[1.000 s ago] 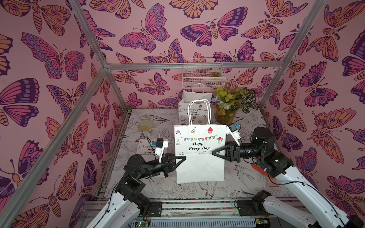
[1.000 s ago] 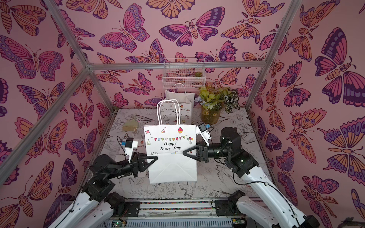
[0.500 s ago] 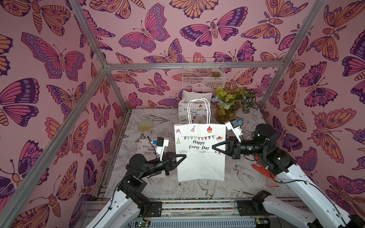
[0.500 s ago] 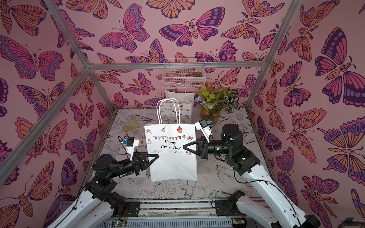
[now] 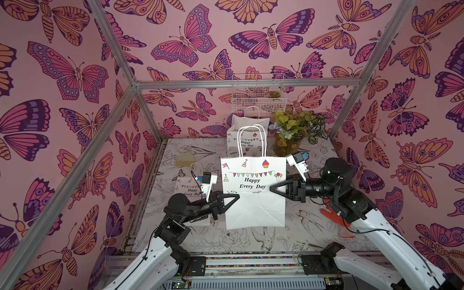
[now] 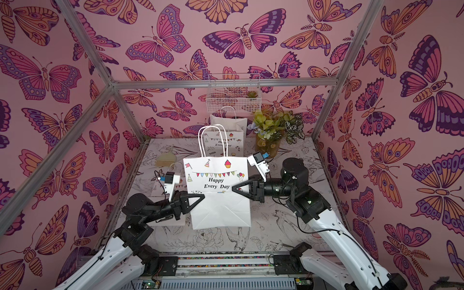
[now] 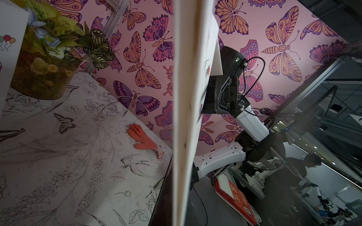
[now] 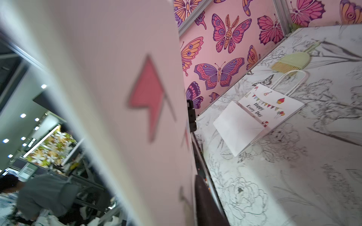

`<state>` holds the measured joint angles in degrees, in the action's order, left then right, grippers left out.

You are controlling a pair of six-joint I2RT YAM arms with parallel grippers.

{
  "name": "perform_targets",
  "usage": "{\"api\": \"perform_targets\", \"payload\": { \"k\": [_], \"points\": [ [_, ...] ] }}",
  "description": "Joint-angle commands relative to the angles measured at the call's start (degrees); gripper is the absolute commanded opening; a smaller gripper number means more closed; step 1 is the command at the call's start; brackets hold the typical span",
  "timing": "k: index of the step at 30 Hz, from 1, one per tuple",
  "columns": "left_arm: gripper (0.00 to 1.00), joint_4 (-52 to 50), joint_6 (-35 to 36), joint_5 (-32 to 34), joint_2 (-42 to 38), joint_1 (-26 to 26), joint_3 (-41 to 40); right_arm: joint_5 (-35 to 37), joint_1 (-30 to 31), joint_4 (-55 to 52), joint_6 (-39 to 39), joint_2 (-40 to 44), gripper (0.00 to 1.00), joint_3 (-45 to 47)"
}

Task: Put away the paper bag
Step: Press the paper bag.

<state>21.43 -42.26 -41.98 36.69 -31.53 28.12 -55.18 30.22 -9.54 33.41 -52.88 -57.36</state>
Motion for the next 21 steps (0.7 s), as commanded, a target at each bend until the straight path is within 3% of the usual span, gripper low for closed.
{"api": "perform_targets", "payload": {
  "k": [1,4,8,11,15,17,18,21],
  "points": [
    [0.0,1.7,0.6,1.4,-0.9,0.2,-0.8,-1.6,0.5,2.1,1.2,1.7,0.63,2.8],
    [0.0,1.8,0.4,1.8,-1.0,0.2,-1.0,-0.5,0.5,2.3,1.7,3.8,0.8,5.7],
    [0.0,2.1,0.3,1.8,-0.7,0.2,-1.5,2.5,0.5,4.2,3.4,6.7,0.78,9.1],
    [0.0,2.4,0.1,0.9,0.1,0.2,-1.6,4.0,0.6,5.3,3.9,7.3,0.56,9.9],
    [0.0,3.3,-0.8,-0.3,1.0,0.2,-1.6,5.8,0.7,6.4,4.0,6.3,0.15,10.1],
    [0.0,3.3,-0.9,-0.4,0.8,0.1,-1.7,6.0,0.8,7.6,4.5,5.4,0.05,10.4],
    [0.04,3.3,-0.9,-0.4,0.7,0.1,-1.7,6.0,0.8,8.1,4.7,4.9,0.0,10.4],
    [0.33,3.3,-0.9,-0.5,0.8,0.1,-1.8,6.0,1.4,8.1,4.5,4.4,0.0,10.6]
  ]
}}
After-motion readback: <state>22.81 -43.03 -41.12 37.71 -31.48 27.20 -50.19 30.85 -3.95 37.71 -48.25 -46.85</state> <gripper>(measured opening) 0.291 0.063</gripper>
